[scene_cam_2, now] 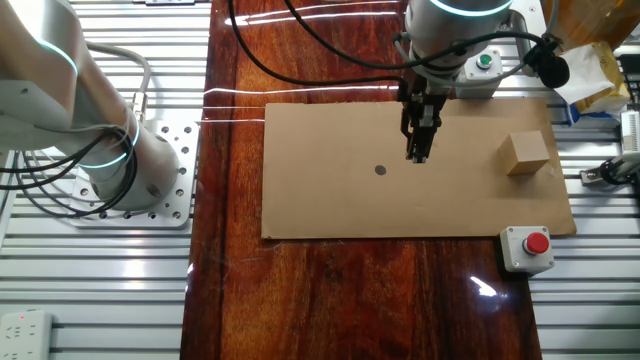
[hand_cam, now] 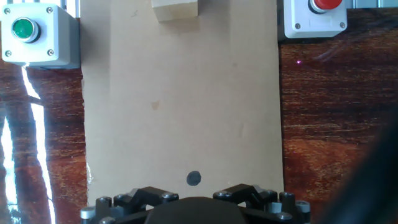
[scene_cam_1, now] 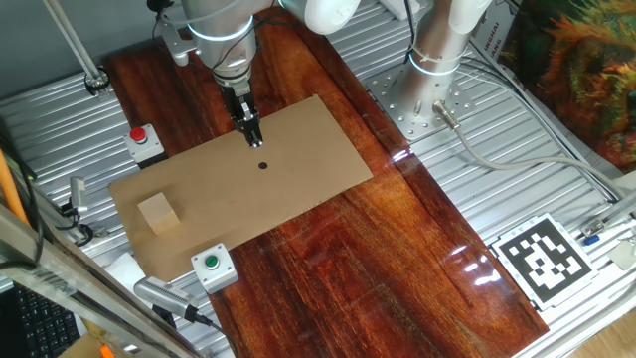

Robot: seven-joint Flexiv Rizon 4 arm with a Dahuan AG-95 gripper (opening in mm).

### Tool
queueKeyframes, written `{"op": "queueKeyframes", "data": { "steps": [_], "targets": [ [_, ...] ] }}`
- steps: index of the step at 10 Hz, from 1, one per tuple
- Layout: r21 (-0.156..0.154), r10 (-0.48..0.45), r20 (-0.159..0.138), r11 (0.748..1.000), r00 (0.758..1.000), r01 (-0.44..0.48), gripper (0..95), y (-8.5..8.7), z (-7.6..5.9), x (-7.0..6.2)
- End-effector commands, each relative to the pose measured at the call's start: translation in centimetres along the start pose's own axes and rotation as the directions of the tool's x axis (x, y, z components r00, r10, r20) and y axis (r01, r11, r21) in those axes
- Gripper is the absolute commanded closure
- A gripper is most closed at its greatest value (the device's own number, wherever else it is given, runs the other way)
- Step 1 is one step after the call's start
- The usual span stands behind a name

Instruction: Hold a small block with the gripper and sweep it from left to right on the table

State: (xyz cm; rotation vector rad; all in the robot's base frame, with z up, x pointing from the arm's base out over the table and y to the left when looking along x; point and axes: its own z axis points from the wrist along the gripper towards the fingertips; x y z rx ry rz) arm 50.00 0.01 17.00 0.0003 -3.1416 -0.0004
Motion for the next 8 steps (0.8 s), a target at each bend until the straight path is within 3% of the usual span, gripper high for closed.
{"op": "queueKeyframes", "data": {
  "steps": [1, 2, 3, 4, 8],
  "targets": [
    [0.015, 0.041, 0.005, 0.999, 0.999, -0.041, 95.0, -0.01, -0.01, 0.0],
    [-0.057, 0.066, 0.0, 0.996, 0.998, -0.066, 95.0, 0.03, -0.11, 0.03],
    [-0.085, 0.064, 0.001, 0.994, 0.998, -0.064, 95.0, 0.03, -0.13, 0.02],
    [-0.05, 0.047, 0.002, 0.998, 0.999, -0.047, 95.0, 0.04, -0.15, 0.02],
    [-0.041, 0.049, -0.013, 0.998, 0.999, -0.05, 95.0, 0.23, -0.73, 0.14]
  ]
}}
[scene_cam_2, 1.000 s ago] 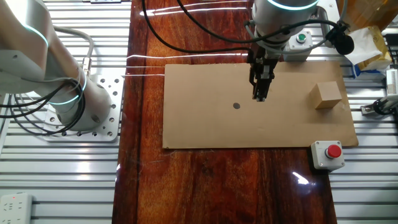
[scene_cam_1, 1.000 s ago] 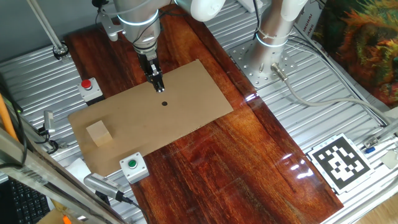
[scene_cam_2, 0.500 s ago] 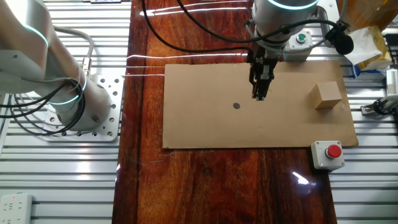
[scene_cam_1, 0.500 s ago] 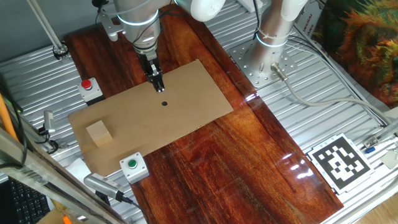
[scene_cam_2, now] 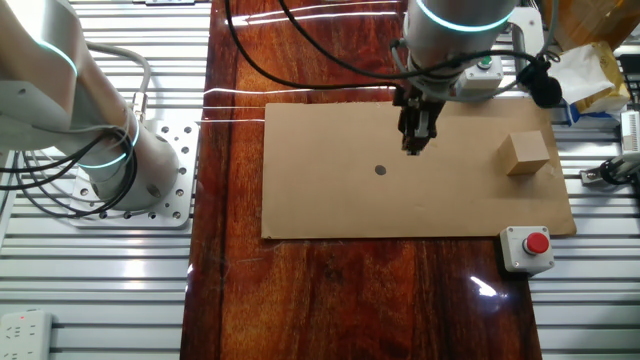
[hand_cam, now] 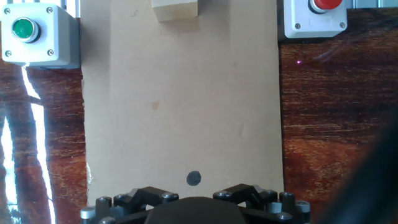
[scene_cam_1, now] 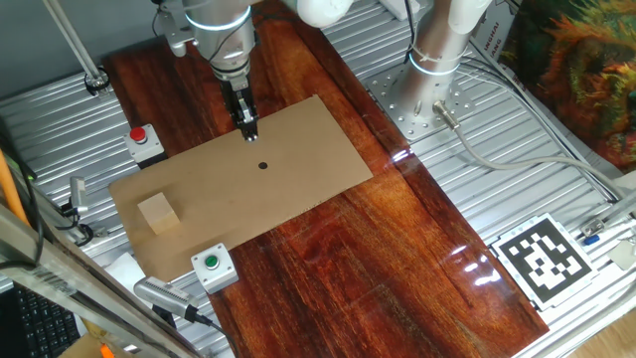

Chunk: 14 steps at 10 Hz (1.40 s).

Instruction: Hold a small block with the gripper and sweep it from left to right on the table

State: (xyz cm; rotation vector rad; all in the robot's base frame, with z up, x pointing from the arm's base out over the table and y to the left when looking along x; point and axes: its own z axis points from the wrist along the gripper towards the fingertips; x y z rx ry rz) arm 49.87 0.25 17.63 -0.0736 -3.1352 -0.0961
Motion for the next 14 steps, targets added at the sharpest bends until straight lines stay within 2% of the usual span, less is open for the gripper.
{"op": "queueKeyframes", "data": {
  "steps": [1, 8, 9, 10, 11, 12, 13, 14],
  "targets": [
    [0.02, 0.003, -0.01, 1.0, 1.0, -0.003, 95.0, 0.1, -0.3, 0.0],
    [0.044, -0.006, -0.006, 0.999, 1.0, 0.006, 95.0, 0.1, -0.3, 0.0],
    [0.061, -0.016, 0.002, 0.998, 1.0, 0.016, 95.0, 0.0, -0.4, -0.7],
    [0.066, -0.021, 0.004, 0.998, 1.0, 0.021, 95.0, -0.1, -0.4, -1.7],
    [0.069, -0.035, 0.008, 0.997, 0.999, 0.034, 95.0, -0.4, -0.2, -4.1],
    [0.069, -0.035, 0.008, 0.997, 0.999, 0.034, 95.0, -0.4, -0.2, -4.1],
    [0.07, -0.046, 0.02, 0.997, 0.999, 0.044, 95.0, -0.7, 0.5, -6.8],
    [0.073, -0.055, 0.021, 0.996, 0.998, 0.053, 95.0, -0.8, 1.1, -8.8]
  ]
}}
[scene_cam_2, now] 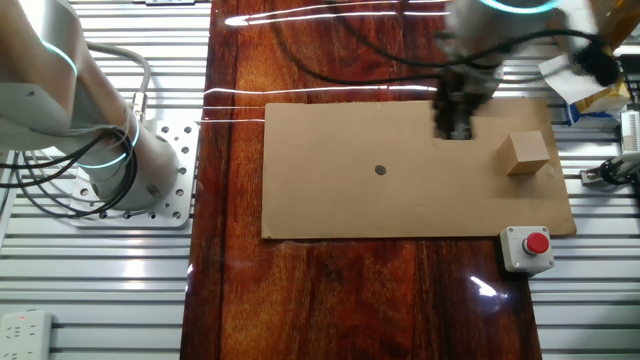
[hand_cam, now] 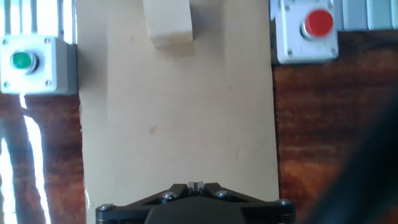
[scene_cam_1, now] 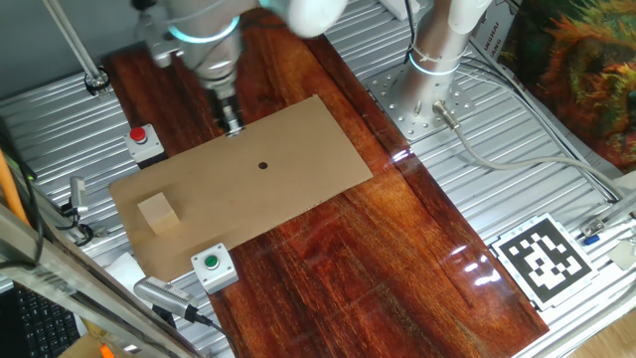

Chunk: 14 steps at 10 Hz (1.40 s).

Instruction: Hold a small block with the gripper and sweep it from left to right on the table

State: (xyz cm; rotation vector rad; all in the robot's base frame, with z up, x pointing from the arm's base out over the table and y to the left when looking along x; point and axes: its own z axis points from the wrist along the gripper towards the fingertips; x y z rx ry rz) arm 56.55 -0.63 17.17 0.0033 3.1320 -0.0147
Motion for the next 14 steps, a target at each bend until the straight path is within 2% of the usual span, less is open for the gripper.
{"op": "queueKeyframes", "data": {
  "steps": [1, 2, 3, 6, 7, 8, 9, 11, 14],
  "targets": [
    [0.006, -0.011, 0.009, 1.0, 1.0, 0.011, 95.0, -0.2, 1.0, -3.2],
    [0.008, -0.013, 0.011, 1.0, 1.0, 0.013, 95.0, -0.2, 1.2, -4.2],
    [0.008, -0.018, 0.014, 1.0, 1.0, 0.018, 95.0, -0.2, 1.9, -5.7],
    [0.009, -0.015, 0.029, 1.0, 0.999, 0.014, 95.0, -0.1, 3.7, -8.4],
    [0.008, -0.011, 0.029, 1.0, 1.0, 0.011, 95.0, 0.0, 4.0, -8.8],
    [0.009, 0.005, 0.032, 1.0, 0.999, -0.006, 95.0, 0.6, 5.4, -10.4],
    [0.01, 0.008, 0.035, 1.0, 0.999, -0.009, 95.0, 0.9, 5.7, -11.0],
    [0.009, 0.025, 0.035, 1.0, 0.999, -0.025, 95.0, 2.3, 6.1, -13.9],
    [0.015, 0.036, 0.035, 0.999, 0.999, -0.036, 95.0, 4.0, 5.7, -17.4]
  ]
}}
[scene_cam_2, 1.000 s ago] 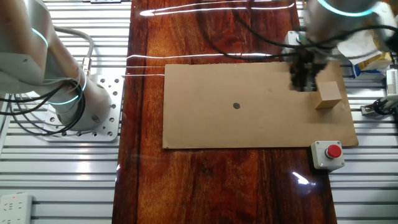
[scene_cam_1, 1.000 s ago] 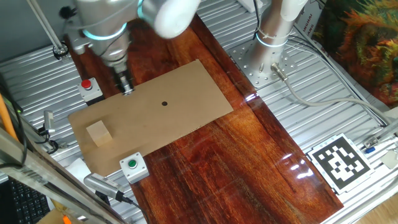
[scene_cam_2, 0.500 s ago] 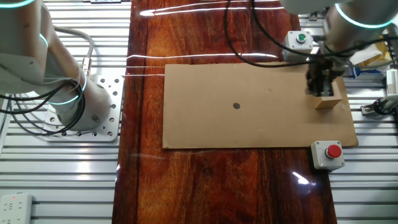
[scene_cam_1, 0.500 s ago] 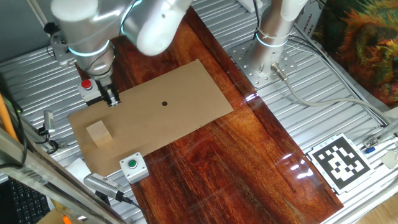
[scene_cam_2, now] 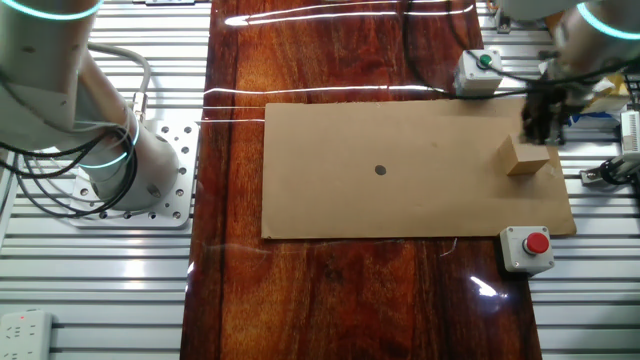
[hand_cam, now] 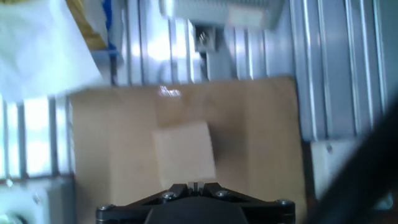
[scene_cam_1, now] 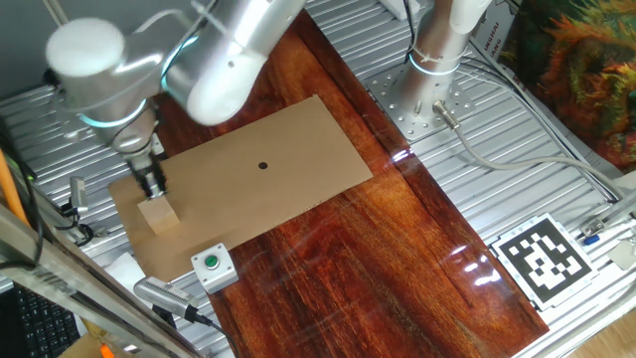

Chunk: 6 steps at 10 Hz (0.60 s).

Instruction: Hold a small block with the gripper and sweep it from left to right on the table

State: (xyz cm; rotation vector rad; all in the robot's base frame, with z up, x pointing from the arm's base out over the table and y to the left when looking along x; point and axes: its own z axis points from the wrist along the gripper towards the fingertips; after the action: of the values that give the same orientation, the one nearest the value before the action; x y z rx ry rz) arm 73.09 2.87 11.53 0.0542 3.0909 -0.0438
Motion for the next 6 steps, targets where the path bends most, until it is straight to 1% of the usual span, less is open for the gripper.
{"op": "queueKeyframes", "data": {
  "steps": [1, 3, 4, 5, 6],
  "targets": [
    [-0.006, 0.007, -0.002, 1.0, 1.0, -0.007, 95.0, 0.94, 0.17, -1.42],
    [-0.004, 0.003, 0.007, 1.0, 1.0, -0.003, 95.0, 1.3, 0.92, -1.35],
    [-0.004, 0.005, 0.001, 1.0, 1.0, -0.005, 95.0, 1.25, 0.97, -1.25],
    [-0.005, 0.006, 0.003, 1.0, 1.0, -0.006, 95.0, 1.23, 0.97, -1.22],
    [0.005, 0.0, 0.005, 1.0, 1.0, 0.0, 95.0, 1.13, 1.08, -1.03]
  ]
}}
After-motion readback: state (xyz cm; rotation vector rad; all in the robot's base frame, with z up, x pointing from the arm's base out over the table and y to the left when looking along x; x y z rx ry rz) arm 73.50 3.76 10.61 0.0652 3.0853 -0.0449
